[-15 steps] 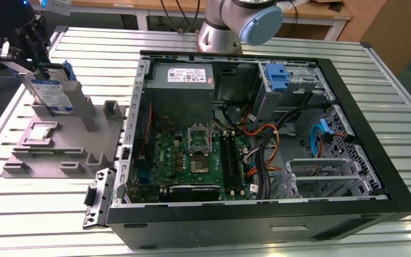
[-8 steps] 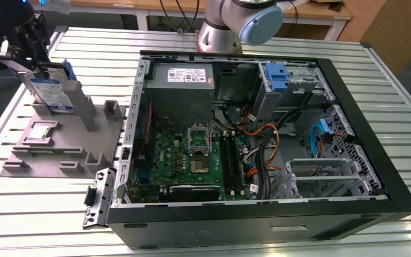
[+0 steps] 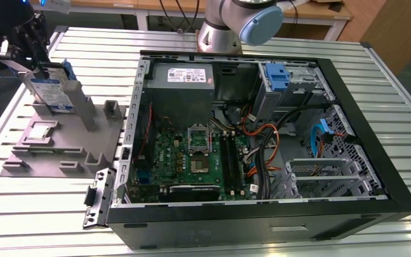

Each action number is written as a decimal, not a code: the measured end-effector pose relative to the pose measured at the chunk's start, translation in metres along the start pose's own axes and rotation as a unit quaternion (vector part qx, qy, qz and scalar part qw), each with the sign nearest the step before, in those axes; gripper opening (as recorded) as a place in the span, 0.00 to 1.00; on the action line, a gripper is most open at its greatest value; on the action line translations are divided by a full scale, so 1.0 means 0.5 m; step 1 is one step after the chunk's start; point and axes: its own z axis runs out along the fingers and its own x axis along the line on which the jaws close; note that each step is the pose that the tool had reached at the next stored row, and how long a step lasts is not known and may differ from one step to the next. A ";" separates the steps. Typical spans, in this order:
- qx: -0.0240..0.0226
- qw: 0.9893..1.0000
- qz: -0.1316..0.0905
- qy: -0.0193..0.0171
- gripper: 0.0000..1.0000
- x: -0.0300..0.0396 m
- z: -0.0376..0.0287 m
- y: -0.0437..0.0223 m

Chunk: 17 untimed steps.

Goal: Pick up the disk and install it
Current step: 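Pick up the disk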

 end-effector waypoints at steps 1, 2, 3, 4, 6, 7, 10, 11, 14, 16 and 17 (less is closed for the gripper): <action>0.000 1.000 0.000 0.000 0.35 0.000 0.000 0.000; 0.000 1.000 0.000 0.000 0.35 0.000 0.000 0.000; 0.000 1.000 0.000 0.000 0.35 0.000 0.000 0.000; 0.000 1.000 0.000 0.000 0.35 0.000 0.000 0.000; 0.000 1.000 0.000 0.000 0.35 0.000 -0.005 0.000; 0.000 1.000 0.000 0.000 0.35 -0.001 -0.011 0.000; 0.000 1.000 0.000 0.000 0.35 -0.002 -0.034 0.001; 0.000 1.000 0.000 0.000 0.35 -0.002 -0.043 0.001; 0.000 1.000 0.000 0.000 0.35 -0.004 -0.067 0.002; 0.000 1.000 0.000 0.000 0.35 -0.004 -0.071 0.002; 0.000 1.000 0.000 0.000 0.35 -0.004 -0.071 0.002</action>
